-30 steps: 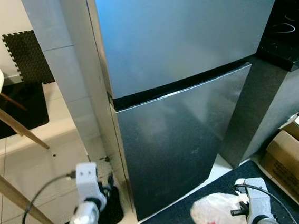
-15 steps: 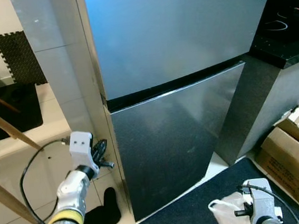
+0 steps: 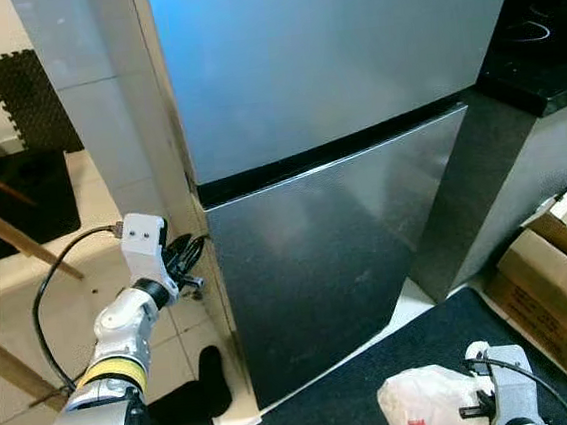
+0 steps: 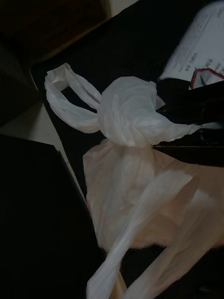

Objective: Restocking fridge

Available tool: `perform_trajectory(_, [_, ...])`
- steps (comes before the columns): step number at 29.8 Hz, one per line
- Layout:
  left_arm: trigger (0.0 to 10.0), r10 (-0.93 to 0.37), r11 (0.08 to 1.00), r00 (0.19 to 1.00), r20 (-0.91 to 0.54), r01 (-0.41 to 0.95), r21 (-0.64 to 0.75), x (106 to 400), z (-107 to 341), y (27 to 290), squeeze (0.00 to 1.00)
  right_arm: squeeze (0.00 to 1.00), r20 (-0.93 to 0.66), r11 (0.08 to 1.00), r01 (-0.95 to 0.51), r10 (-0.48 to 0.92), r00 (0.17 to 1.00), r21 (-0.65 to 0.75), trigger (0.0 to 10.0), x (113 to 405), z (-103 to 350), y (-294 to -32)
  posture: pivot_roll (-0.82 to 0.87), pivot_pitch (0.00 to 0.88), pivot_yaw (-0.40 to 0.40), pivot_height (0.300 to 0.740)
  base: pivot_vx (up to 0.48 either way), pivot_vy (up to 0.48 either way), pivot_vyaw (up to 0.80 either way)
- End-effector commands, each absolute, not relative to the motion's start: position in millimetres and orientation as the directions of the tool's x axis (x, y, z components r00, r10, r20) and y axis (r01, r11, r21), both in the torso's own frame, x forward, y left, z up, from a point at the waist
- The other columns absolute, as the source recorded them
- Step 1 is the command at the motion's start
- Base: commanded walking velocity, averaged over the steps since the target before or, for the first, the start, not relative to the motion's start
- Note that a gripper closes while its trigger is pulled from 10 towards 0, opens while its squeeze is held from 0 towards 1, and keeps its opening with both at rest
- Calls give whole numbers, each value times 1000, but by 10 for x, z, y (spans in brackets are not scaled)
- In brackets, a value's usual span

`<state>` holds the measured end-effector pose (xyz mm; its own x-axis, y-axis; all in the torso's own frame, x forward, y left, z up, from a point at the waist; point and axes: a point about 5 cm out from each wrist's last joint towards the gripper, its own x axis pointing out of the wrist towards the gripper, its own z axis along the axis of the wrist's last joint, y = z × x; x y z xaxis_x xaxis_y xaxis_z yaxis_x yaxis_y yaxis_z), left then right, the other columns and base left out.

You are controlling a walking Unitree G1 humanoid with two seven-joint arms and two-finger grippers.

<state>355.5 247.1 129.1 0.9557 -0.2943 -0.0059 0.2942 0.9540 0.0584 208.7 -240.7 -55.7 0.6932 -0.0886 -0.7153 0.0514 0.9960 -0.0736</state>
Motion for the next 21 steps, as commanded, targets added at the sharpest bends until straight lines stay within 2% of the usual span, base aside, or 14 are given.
perform_trajectory(1, [10000,-308,948,951,-27,309,71,3564,1301,2479,1000,0,-700,994,79,-108,706,-73,10000,2069,-540,-2469,-134,95,-41,740,0,0,0])
perform_trajectory(12, [10000,-343,937,939,-36,345,58,3574,1328,2488,1000,0,-707,994,78,-108,698,-75,10000,1975,-578,-2489,-146,113,-40,740,0,0,0])
perform_trajectory(15, [10000,-412,910,909,-60,414,20,3586,1313,2416,1000,0,-708,994,79,-112,697,-79,10000,1959,-580,-2501,-157,114,-40,740,0,0,0])
perform_trajectory(18, [10000,-537,842,837,-109,540,2,3585,1309,2319,1000,0,-706,993,82,-114,698,-80,10000,1944,-583,-2504,-165,113,-33,740,0,0,0])
perform_trajectory(21, [10000,-595,799,793,-135,602,15,3578,1321,2286,1000,0,-705,993,85,-115,700,-78,10000,1934,-585,-2502,-166,112,-31,740,0,0,0])
